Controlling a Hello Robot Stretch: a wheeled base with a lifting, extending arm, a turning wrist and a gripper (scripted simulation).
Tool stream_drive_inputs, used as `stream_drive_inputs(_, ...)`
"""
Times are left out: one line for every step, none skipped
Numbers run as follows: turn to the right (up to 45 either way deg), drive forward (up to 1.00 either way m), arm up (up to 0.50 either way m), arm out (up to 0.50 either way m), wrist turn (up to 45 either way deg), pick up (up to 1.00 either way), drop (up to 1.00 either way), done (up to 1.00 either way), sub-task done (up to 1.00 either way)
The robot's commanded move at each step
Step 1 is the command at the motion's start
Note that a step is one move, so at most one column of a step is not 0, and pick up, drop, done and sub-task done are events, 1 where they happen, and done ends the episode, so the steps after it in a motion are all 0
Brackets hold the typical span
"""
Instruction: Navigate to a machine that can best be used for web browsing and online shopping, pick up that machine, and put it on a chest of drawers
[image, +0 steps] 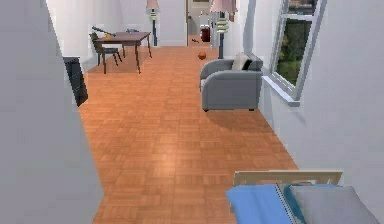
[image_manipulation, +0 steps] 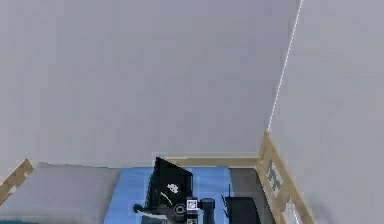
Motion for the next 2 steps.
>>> stream_drive_inputs(0.0, 0.0, 0.0, 0.0, 36.0, 0.0, 0.0, 0.0, 0.0)
stream_drive_inputs(0.0, 0.0, -0.3, 0.0, 0.0, 0.0, 0.0, 0.0, 0.0)
